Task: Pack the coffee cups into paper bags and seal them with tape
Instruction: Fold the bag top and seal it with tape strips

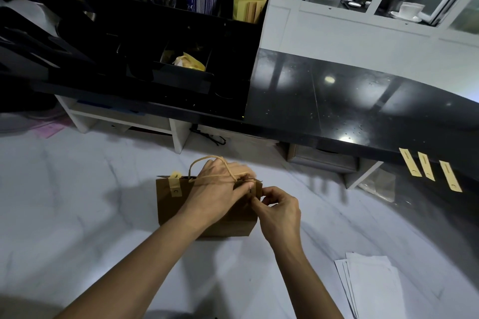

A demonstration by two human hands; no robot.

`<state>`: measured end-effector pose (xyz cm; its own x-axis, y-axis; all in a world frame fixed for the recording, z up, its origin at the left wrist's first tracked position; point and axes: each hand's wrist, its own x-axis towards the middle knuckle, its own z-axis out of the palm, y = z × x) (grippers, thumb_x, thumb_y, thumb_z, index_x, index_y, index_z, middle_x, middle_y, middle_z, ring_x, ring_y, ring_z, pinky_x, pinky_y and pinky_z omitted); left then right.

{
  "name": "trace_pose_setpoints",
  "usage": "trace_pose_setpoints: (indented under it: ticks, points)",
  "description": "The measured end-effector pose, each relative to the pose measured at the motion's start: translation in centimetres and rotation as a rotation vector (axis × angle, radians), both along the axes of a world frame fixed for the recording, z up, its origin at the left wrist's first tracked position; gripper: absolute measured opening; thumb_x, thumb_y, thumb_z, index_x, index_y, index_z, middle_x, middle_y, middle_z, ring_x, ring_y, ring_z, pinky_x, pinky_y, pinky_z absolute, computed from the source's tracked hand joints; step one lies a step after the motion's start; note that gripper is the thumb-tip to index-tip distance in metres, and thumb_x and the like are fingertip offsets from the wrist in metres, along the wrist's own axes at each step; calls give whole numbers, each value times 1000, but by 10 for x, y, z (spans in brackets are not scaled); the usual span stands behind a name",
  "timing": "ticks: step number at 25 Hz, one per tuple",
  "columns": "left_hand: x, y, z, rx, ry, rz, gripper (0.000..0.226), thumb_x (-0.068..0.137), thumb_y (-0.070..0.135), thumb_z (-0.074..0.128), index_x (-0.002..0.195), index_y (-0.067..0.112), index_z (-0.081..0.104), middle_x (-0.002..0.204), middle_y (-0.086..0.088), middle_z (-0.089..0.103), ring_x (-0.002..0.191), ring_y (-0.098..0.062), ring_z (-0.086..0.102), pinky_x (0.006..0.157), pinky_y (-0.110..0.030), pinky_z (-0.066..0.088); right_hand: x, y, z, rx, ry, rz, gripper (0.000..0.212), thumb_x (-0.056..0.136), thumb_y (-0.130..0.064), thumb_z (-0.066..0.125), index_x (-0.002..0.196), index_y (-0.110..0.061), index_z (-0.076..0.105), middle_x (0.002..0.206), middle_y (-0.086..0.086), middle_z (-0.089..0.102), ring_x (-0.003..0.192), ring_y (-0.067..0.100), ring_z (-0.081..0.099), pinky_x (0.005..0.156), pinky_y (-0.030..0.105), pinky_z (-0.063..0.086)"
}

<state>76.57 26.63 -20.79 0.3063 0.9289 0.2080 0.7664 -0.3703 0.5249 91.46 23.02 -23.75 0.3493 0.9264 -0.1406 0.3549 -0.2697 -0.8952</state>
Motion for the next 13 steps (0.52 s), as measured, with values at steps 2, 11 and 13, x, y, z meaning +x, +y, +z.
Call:
trace_pose_setpoints:
  ticks: [2,11,13]
  points:
    - [-2,-6,1,-41,-43,47,41,94,41,62,132,45,47,123,18,57,116,-6,39,95,-26,38,-1,-1,-1,3,6,1,15,83,-32,81,72,-28,71,61,-6,60,55,-2,55,43,13,38]
    - [-38,-57,4,309,-202,188,33,91,10,62,123,16,61,113,3,63,108,-11,57,93,-19,47,-2,-5,-12,1,-18,-23,20,78,-32,81,93,-32,67,87,-1,67,75,16,65,50,23,42]
    - [-47,-64,0,379,-260,278,25,86,2,65,109,14,64,99,6,63,93,-11,55,82,-17,45,-2,-6,-14,-6,-19,-40,27,76,-35,83,97,-32,65,93,-2,64,80,16,65,52,23,40]
